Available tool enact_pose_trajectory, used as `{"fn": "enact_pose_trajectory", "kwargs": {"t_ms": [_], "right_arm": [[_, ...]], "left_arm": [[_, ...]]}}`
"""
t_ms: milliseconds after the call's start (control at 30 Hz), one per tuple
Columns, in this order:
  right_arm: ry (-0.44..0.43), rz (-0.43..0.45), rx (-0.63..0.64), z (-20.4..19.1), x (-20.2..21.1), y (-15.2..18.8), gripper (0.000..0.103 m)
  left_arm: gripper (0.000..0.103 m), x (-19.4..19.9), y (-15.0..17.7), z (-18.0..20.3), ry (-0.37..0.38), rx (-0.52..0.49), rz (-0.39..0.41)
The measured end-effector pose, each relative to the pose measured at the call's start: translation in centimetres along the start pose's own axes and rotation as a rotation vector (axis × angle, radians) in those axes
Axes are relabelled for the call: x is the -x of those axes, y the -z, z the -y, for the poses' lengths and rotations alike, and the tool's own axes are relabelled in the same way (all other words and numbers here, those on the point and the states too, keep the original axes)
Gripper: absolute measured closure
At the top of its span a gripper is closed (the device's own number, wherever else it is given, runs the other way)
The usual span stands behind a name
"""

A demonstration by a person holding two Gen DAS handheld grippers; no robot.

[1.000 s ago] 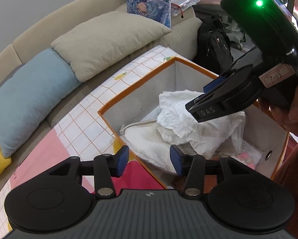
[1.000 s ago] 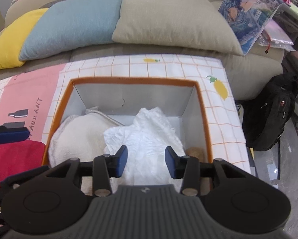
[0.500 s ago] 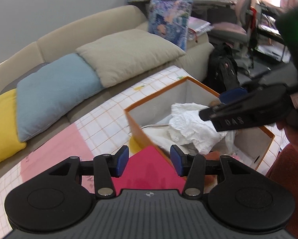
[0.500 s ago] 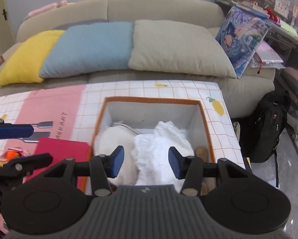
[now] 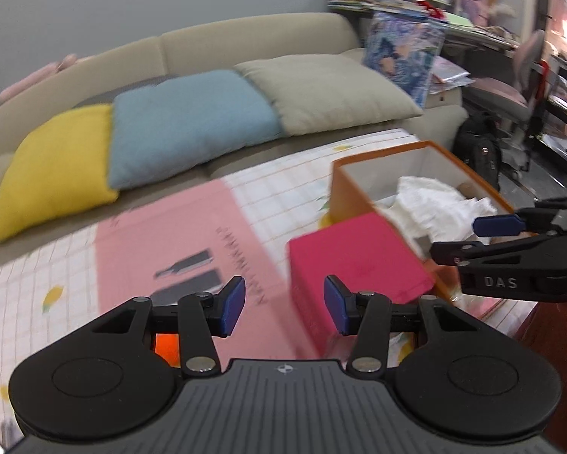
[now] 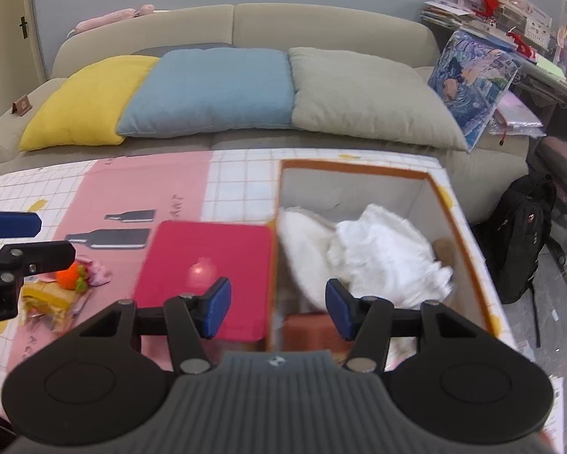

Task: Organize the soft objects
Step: 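Move both open tools over the yellow snack bag and orange crocheted ball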

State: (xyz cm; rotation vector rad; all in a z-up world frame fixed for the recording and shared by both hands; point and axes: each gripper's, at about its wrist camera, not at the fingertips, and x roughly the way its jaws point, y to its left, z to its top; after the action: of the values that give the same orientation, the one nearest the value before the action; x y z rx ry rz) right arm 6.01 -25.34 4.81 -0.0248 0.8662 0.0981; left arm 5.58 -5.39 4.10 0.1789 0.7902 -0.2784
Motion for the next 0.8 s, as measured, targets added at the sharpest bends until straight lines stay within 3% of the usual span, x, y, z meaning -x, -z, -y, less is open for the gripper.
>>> {"fn": "enact_pose_trajectory", "kwargs": {"t_ms": [500, 800], "right_arm": [[-0.152, -0.025, 0.173, -9.2, 0.2, 3.0, 0.048], [-0.214, -0.021, 0.3, -13.9, -1.5, 3.2, 0.049]], "left_arm": [[0.047, 1.6, 7.4, -6.1, -0.108, 0.143, -0.101], [0.047, 1.3, 9.5, -9.7, -0.147, 0.268, -0.147]]}}
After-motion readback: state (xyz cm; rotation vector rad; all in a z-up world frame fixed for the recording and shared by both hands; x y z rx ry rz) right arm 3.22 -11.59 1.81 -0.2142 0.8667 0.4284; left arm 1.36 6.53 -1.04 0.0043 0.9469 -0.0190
